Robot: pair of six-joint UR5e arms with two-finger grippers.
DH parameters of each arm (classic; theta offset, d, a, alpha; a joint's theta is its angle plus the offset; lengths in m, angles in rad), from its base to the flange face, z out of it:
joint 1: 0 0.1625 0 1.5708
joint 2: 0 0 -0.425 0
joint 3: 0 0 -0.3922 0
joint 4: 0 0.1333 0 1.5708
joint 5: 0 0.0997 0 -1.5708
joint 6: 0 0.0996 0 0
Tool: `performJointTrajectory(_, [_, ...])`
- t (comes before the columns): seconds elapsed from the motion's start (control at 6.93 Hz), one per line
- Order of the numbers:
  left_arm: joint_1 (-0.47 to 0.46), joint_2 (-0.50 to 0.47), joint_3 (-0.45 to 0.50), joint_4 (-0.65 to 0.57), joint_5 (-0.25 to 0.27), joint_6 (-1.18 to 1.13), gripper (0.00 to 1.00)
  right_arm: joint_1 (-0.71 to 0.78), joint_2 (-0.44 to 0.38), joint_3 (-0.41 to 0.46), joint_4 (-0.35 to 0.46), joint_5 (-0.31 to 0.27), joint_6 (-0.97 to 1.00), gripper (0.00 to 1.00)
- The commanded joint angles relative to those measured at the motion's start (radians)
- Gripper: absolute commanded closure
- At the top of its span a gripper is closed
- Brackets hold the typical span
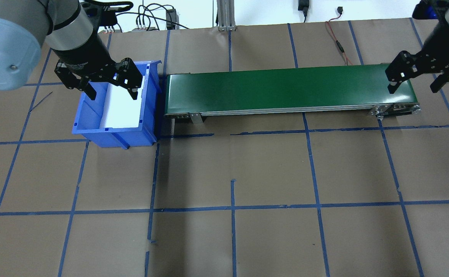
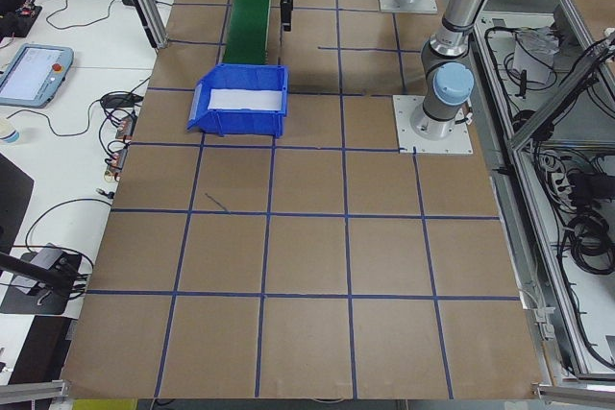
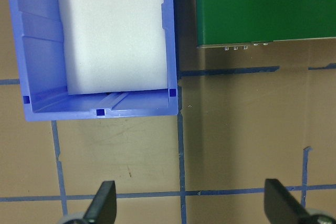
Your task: Move block left to right into plate
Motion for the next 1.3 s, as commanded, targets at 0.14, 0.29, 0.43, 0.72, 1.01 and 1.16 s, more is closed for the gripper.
performJointTrajectory(0.14, [0.002, 0.0, -0.001, 0.0, 0.0, 0.003, 0.0, 0.224, -0.047, -0.053, 0.041, -0.003, 0.201, 0.0])
performJointTrajectory(0.29, [0.002, 0.0, -0.001, 0.0, 0.0, 0.002, 0.0, 0.243, -0.035, -0.104, 0.066, 0.007, 0.25, 0.0])
performJointTrajectory(0.43, [0.002, 0.0, -0.001, 0.0, 0.0, 0.003, 0.0, 0.263, -0.032, -0.109, 0.071, 0.017, 0.266, 0.0])
performJointTrajectory(0.72, [0.002, 0.0, -0.001, 0.0, 0.0, 0.003, 0.0, 0.291, -0.029, -0.104, 0.103, 0.019, 0.266, 0.0])
performJointTrajectory(1.01, [0.002, 0.0, -0.001, 0.0, 0.0, 0.003, 0.0, 0.274, -0.021, -0.098, 0.107, 0.022, 0.252, 0.0])
performJointTrajectory(1.16, [0.002, 0.0, -0.001, 0.0, 0.0, 0.003, 0.0, 0.274, -0.023, -0.098, 0.107, 0.021, 0.253, 0.0])
